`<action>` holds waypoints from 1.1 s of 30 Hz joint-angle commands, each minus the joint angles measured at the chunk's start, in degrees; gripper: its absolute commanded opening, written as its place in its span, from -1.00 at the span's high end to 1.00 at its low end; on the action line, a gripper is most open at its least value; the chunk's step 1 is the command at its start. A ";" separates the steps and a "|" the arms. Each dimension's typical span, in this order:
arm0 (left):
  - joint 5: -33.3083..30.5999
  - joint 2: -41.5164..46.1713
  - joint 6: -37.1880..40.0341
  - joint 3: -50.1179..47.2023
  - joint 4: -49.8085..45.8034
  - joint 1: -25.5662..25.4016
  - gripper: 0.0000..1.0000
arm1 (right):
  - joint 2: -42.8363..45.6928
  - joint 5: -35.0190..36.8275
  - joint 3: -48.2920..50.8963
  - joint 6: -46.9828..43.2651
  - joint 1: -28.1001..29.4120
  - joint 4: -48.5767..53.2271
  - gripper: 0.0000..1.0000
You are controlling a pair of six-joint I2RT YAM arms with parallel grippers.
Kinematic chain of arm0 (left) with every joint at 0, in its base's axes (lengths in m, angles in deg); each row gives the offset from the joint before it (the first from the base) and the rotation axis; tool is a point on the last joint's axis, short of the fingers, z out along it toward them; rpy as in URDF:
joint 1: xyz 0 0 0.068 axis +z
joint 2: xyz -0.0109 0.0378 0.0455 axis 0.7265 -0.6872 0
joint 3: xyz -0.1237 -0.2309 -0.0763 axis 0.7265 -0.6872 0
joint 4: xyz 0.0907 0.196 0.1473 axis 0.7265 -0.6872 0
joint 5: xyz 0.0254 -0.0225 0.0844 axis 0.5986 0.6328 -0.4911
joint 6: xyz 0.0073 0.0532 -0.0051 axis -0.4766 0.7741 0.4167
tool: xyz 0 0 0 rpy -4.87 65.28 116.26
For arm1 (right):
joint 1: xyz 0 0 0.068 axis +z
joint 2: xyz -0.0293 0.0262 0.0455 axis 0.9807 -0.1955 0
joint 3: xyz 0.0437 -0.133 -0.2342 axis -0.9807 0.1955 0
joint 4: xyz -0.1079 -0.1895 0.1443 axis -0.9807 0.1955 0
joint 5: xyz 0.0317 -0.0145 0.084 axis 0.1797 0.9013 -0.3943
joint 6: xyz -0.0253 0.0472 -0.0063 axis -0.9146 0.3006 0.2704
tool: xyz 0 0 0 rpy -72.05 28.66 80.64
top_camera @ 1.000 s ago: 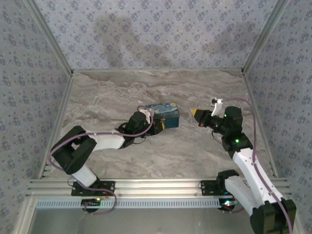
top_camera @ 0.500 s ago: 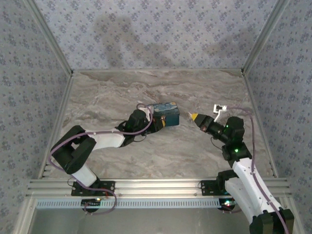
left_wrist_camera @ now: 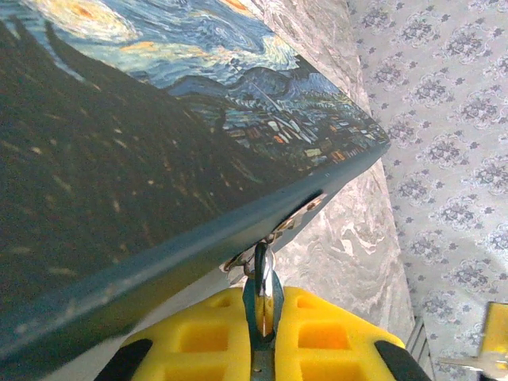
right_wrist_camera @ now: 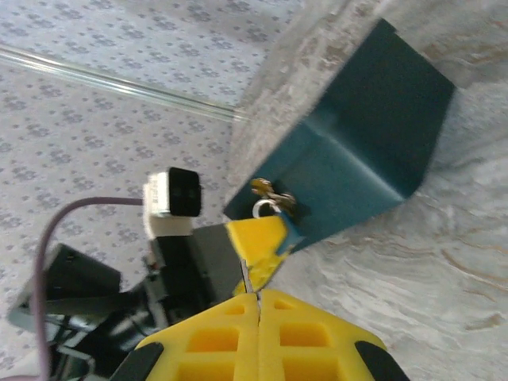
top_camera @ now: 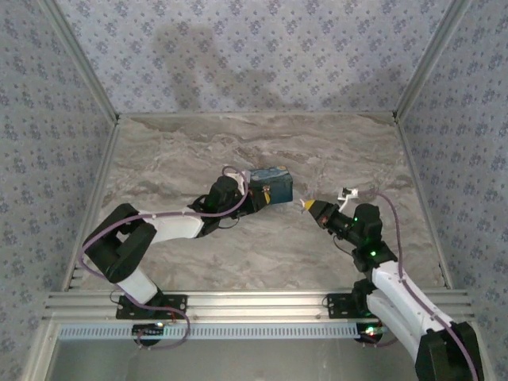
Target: Unlock the padlock with the key
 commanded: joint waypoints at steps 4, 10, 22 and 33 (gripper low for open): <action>2.14 -0.17 -2.10 1.82 3.47 0.93 1.00 | -5.07 4.89 0.72 0.12 4.37 -7.99 1.00; 2.41 0.05 -3.20 1.95 4.29 1.21 1.00 | -12.56 6.27 0.24 0.34 7.00 -15.00 1.00; 2.93 0.30 -4.22 2.41 4.87 1.84 1.00 | -23.56 8.34 -1.81 0.50 10.39 -24.00 1.00; 2.89 0.23 -5.07 1.97 6.01 1.82 1.00 | -33.54 8.80 -4.57 2.48 13.98 -33.41 1.00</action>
